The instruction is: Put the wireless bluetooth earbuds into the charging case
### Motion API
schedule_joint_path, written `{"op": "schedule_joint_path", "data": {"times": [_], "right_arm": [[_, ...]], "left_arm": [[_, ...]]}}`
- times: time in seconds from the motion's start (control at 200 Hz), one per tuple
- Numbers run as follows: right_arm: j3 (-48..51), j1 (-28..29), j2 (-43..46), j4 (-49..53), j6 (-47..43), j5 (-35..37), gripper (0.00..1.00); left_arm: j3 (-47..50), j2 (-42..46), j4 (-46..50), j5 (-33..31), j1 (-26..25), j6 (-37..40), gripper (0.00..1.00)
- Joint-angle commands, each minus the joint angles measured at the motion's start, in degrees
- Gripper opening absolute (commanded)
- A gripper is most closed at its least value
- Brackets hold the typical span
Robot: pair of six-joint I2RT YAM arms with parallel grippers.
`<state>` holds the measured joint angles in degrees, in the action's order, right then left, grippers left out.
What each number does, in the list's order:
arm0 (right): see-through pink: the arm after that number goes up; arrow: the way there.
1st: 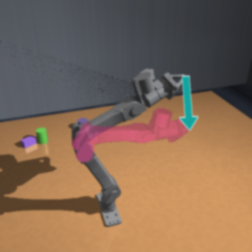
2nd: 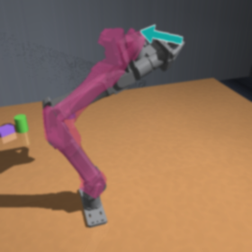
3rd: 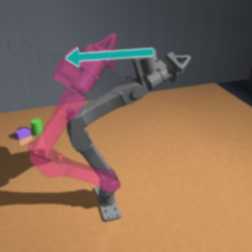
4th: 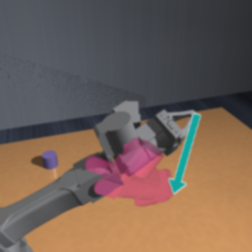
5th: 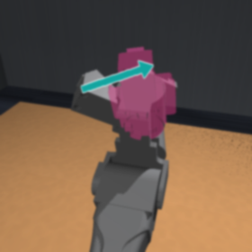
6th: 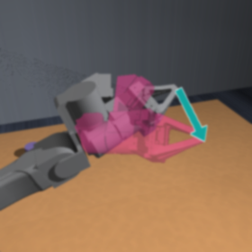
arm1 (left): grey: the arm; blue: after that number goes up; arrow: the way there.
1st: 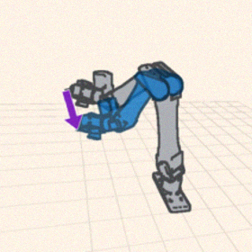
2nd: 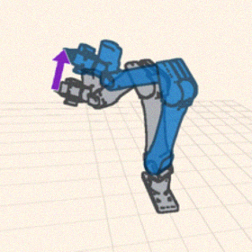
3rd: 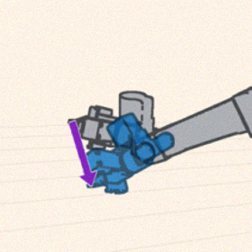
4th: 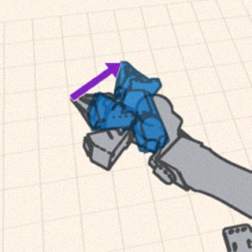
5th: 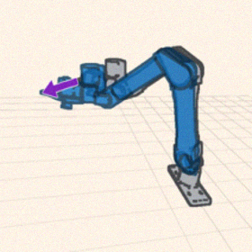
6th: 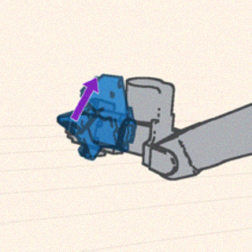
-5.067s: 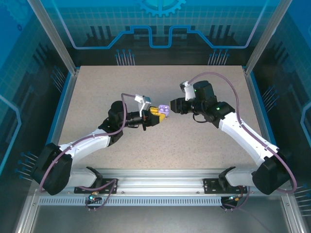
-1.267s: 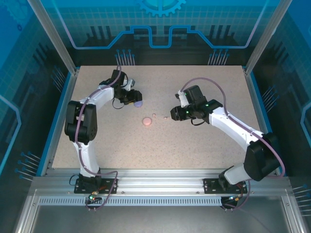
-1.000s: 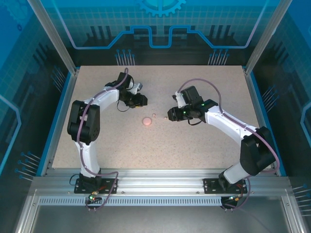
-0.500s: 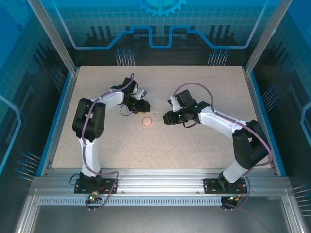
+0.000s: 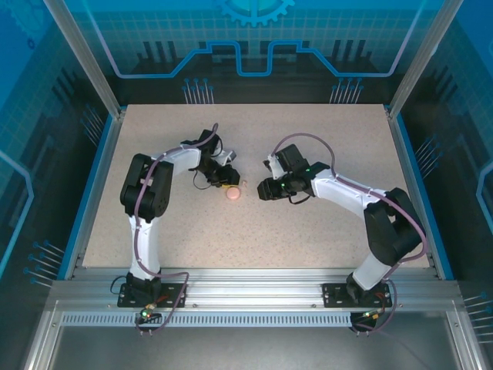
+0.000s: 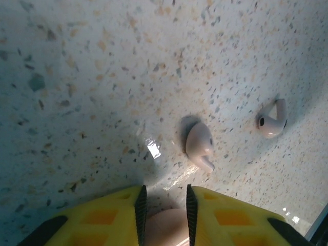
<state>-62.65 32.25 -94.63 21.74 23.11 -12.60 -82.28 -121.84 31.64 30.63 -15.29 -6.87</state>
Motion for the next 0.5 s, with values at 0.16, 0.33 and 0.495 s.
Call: {"op": "schedule_joint_path", "data": {"times": [0.16,0.33,0.495], "right_arm": [[-0.7,1.5,-3.1,-0.8,0.3,-2.3,0.38],[-1.5,2.4,-5.2,-1.8,1.1,-3.4,0.38],[-2.5,4.5,-8.0,-3.5,2.7,-4.7,0.37]], "left_arm": [[6.6,3.7,0.5,1.4,-0.7,-0.3,0.26],[10.3,6.4,-2.0,2.0,-1.1,-2.4,0.26],[13.0,8.9,-4.2,1.4,-1.3,-5.1,0.28]]}}
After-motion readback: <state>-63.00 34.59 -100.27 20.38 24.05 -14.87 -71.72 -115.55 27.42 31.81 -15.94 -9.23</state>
